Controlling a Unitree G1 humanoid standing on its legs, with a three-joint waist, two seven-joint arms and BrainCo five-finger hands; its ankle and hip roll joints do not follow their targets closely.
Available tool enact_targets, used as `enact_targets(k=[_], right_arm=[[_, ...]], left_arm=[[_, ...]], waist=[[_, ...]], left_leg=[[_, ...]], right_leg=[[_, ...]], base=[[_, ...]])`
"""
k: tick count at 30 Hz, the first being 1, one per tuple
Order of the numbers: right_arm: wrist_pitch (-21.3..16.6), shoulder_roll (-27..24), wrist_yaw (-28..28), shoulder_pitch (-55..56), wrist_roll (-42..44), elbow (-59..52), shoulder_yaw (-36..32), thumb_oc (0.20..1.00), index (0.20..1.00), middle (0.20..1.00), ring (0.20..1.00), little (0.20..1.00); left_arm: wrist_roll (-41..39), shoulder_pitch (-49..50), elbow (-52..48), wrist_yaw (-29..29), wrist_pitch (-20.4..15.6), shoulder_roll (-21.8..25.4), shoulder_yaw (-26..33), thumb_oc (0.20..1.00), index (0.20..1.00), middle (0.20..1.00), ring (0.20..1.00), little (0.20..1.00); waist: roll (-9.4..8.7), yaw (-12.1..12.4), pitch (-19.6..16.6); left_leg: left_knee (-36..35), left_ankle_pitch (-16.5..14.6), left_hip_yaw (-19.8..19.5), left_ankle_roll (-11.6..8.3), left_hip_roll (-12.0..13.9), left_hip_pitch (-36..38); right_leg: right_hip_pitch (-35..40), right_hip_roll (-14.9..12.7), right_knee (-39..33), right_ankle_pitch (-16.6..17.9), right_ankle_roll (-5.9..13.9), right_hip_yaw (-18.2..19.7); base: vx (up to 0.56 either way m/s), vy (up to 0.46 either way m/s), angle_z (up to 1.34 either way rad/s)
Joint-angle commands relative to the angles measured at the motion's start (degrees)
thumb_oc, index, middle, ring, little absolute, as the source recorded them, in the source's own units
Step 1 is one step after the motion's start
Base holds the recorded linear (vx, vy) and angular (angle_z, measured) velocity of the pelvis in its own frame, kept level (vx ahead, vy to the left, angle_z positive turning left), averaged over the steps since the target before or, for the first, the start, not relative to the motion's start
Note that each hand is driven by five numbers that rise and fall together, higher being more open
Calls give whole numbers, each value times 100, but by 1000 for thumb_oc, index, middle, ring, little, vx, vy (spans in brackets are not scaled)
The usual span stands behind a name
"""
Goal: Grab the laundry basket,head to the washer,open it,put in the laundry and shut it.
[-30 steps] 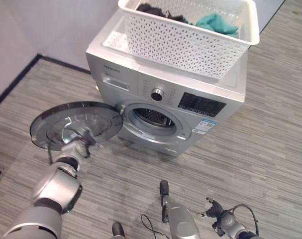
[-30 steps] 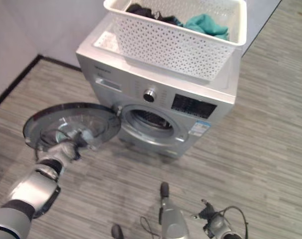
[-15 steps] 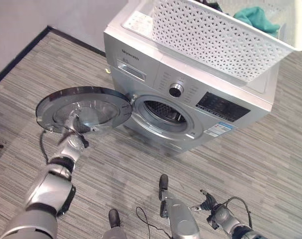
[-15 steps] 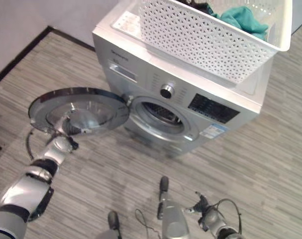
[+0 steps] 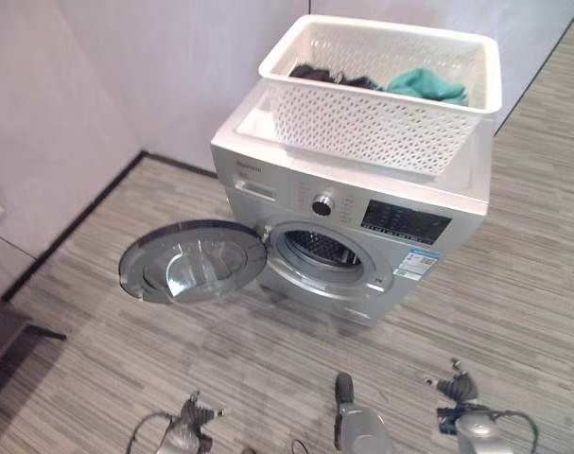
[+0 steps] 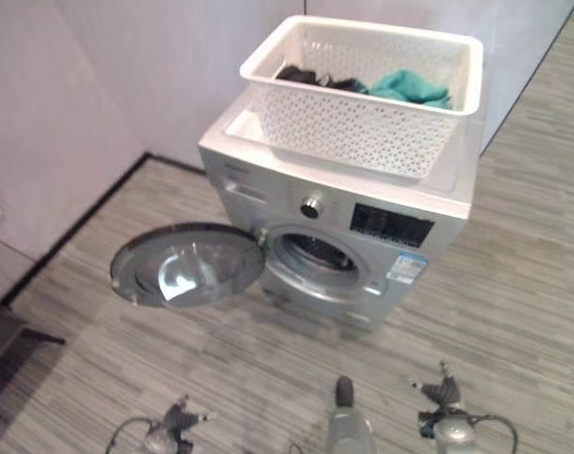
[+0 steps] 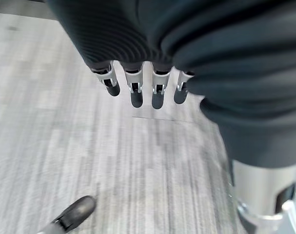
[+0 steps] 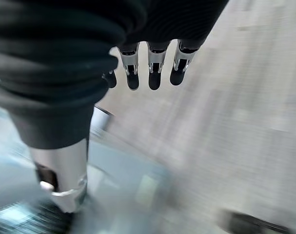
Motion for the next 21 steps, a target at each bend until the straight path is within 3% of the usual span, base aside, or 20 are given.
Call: enact_targets(k=[1,6,8,10,11,15,16,17,19,21], right_arm=[[-275,34,-447,-82,-27,-438,-307,1000,1000,1000,1000,1000],[-425,-172,-978,-186,-1047,-2652,-577,1000,1000,1000,1000,1000],[-490,-196,-1034,-180,-1214,-3051,-619,1000,1000,1000,1000,1000],[-648,-380,-1037,-533,-1670,-4338,-460,1000,1000,1000,1000,1000],[-641,-375,-1034,-533,-1672,-4349,-460,1000,1000,1000,1000,1000],[-771,-677,-1051,-1450,-1940,-5205,-45,1000,1000,1000,1000,1000],[-761,-706,-1051,-1660,-1881,-5283,22,1000,1000,1000,1000,1000],[-722,-816,-1166,-2218,-1900,-5208,180,1000,1000,1000,1000,1000],[-613,-930,-1271,-2632,-1981,-5089,267,1000,1000,1000,1000,1000],[-386,-1209,-1345,-2946,-2222,-4936,212,1000,1000,1000,1000,1000]], left_arm=[[66,-452,182,125,-39,226,-86,1000,1000,1000,1000,1000],[187,-357,389,6,31,103,96,1000,1000,1000,1000,1000],[155,-346,412,21,37,106,145,1000,1000,1000,1000,1000],[143,-222,488,31,95,89,281,1000,1000,1000,1000,1000],[145,-224,488,31,96,91,285,1000,1000,1000,1000,1000],[235,-123,478,-37,139,184,359,1000,1000,1000,1000,1000],[242,-131,448,-57,165,205,344,1000,1000,1000,1000,1000],[243,-158,332,-45,150,272,261,1000,1000,1000,1000,1000],[218,-176,281,-38,123,280,164,1000,1000,1000,1000,1000],[196,-186,200,-75,98,276,112,1000,1000,1000,1000,1000]], waist=[[-262,5,57],[-97,-25,-91],[-91,-10,-124],[-64,86,-184],[-74,84,-189],[-171,409,-246],[-251,510,-209],[-473,783,-70],[-631,959,-2],[-710,1006,57]], left_leg=[[84,-477,-168,186,63,540],[163,-442,-32,123,250,684],[209,-383,-28,105,285,650],[492,-164,-14,35,449,636],[491,-141,-17,31,443,617],[1476,585,-266,-82,656,193],[1912,811,-441,-80,676,-23],[2920,1279,-961,-60,645,-537],[3131,1208,-1134,26,611,-862],[2687,730,-1002,66,698,-1199]], right_leg=[[-705,-330,637,-49,513,701],[-729,-119,908,-310,441,658],[-727,-85,884,-307,409,653],[-596,114,886,-459,318,640],[-600,111,854,-423,307,642],[13,479,374,-616,-5,567],[193,530,261,-654,-111,555],[515,560,108,-741,-329,516],[740,480,-1,-823,-393,477],[1017,348,-128,-938,-317,306]], base=[[87,-77,2],[66,-76,-4],[40,-67,-12],[74,-129,-19],[75,-148,-5],[54,-176,-16],[36,-298,-1],[39,-259,17],[69,-131,25],[158,39,58]])
